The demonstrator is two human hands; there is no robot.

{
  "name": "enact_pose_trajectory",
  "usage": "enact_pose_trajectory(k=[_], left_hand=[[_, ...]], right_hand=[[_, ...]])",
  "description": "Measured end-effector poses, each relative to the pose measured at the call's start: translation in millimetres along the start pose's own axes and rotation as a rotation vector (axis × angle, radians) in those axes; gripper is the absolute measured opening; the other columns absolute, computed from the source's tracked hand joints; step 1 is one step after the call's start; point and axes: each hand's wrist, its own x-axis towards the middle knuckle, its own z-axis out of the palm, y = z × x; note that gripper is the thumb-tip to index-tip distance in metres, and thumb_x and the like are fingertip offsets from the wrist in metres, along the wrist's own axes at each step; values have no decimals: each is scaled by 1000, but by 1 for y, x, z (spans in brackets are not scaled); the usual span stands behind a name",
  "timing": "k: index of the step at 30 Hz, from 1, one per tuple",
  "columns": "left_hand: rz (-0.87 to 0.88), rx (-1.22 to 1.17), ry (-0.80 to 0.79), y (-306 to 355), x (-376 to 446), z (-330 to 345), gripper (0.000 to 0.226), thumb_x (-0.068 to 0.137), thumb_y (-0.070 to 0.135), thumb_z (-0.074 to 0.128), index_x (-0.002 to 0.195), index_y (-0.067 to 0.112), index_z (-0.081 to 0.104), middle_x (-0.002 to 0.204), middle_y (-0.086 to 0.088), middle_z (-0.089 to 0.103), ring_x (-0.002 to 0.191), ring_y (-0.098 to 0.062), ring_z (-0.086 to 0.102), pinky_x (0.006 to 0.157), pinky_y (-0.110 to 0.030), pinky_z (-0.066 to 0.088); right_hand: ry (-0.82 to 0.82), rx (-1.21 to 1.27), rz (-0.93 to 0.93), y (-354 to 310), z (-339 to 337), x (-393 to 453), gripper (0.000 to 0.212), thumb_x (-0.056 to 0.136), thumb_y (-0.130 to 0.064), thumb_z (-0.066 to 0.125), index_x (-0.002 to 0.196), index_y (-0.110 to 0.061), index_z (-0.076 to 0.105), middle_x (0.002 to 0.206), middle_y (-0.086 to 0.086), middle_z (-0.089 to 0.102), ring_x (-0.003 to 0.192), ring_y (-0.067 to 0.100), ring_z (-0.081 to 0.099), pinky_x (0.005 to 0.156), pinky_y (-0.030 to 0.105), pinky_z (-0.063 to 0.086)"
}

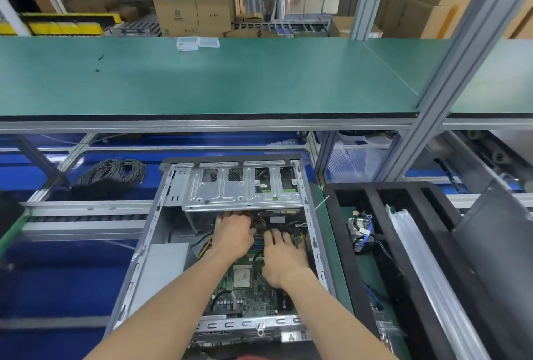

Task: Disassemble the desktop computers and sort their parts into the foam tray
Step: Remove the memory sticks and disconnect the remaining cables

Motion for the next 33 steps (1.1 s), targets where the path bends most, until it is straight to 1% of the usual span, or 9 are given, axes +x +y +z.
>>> enact_pose_trajectory(k=[5,9,12,15,16,18,23,29,33], left_hand=[[-111,-82,-129,11,14,11,30,96,39,50,114,23,69,124,-10,60,128,-35,43,108,-49,21],[-127,-182,-174,2,24,14,39,96,51,55,130,34,64,144,-8,49,142,-35,24,115,-50,13],[-97,-249,-156,-5,28,18,40,94,59,57,128,39,65,146,-4,51,145,-30,22,118,-48,10],[-79,-374,-89,-6,29,22,38,91,56,64,121,34,71,139,-2,60,138,-25,38,116,-41,18],[-85,-435,-76,-6,29,22,36,90,52,67,119,31,73,136,-2,63,131,-25,48,112,-37,28],[-100,-491,-67,-5,27,22,31,91,46,68,117,30,74,130,-3,67,117,-26,61,93,-29,45],[-46,-245,6,2,20,25,24,98,28,56,111,26,76,107,-9,74,97,-29,68,77,-31,50],[-107,-321,-1,4,22,26,22,90,14,58,99,9,77,96,-18,74,92,-36,67,80,-35,53],[-104,-337,10,8,21,26,19,88,12,59,91,7,77,90,-18,74,88,-36,68,77,-35,51]], right_hand=[[-30,4,72,4,4,6,84,93,-32,59,156,-9,8,161,18,12,152,33,1,116,57,22],[-53,56,71,4,4,7,85,94,-30,59,157,-6,6,162,14,12,151,33,9,115,54,28],[-48,65,58,2,4,7,84,95,-27,58,157,-5,7,163,12,13,149,33,13,114,54,29],[-30,90,41,1,3,7,86,93,-24,58,158,-7,4,161,14,19,148,35,17,112,55,31],[-26,102,33,1,3,7,87,92,-23,59,158,-10,3,160,16,21,147,36,18,112,55,32],[-40,103,13,1,3,8,87,92,-22,59,159,-14,3,162,18,18,148,38,18,113,57,31],[-112,43,-7,1,5,10,92,92,-23,57,160,-18,-5,166,19,0,152,39,4,118,59,21],[-171,46,3,1,5,11,100,93,-30,61,159,-20,-15,167,14,-13,154,36,-6,120,56,24],[-169,53,7,1,5,11,103,93,-30,63,158,-21,-16,167,13,-14,154,35,-6,118,57,28]])
